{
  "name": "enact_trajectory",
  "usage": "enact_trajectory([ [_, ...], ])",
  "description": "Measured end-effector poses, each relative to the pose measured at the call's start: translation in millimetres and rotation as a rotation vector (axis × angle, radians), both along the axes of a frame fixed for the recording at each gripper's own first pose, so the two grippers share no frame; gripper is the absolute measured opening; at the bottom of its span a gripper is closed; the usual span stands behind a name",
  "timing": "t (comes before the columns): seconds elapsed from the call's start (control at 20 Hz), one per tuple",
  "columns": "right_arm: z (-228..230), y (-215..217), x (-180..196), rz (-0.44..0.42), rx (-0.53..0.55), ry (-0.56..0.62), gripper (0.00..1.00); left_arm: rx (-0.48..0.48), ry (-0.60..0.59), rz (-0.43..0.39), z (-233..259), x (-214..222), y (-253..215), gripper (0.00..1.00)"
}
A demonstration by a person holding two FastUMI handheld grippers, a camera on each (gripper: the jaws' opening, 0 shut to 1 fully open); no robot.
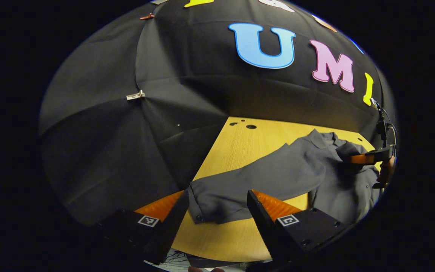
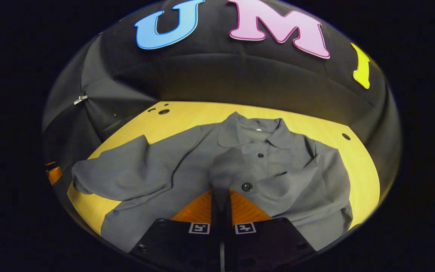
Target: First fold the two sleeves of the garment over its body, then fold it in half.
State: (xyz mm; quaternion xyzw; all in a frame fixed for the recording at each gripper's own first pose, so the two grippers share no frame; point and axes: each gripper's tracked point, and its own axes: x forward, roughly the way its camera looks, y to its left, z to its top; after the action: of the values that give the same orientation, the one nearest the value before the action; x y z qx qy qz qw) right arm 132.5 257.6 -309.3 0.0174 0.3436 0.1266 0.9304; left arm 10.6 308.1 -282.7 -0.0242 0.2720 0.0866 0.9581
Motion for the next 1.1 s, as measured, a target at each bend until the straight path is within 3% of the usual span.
enact_trajectory([
  [0.45,-14,14,-8,-0.011,0.034,0.079,0.16,-0.080,0.060,0.017,-36,26,12,0.99],
  [0.65,-11,33,-18,0.026,0.101,0.114,0.35,-0.085,0.102,0.034,-55,36,16,0.99],
  [0.8,6,57,-36,0.104,0.188,0.119,0.37,-0.093,0.143,0.042,-70,36,16,0.99],
  [0.9,21,62,-46,0.142,0.223,0.108,0.47,-0.085,0.166,0.044,-77,35,16,0.99],
  [0.95,29,58,-48,0.143,0.228,0.094,0.54,-0.081,0.176,0.043,-80,34,16,0.99],
  [1.1,53,35,-53,0.105,0.246,0.055,0.60,-0.071,0.226,0.048,-91,29,16,0.99],
])
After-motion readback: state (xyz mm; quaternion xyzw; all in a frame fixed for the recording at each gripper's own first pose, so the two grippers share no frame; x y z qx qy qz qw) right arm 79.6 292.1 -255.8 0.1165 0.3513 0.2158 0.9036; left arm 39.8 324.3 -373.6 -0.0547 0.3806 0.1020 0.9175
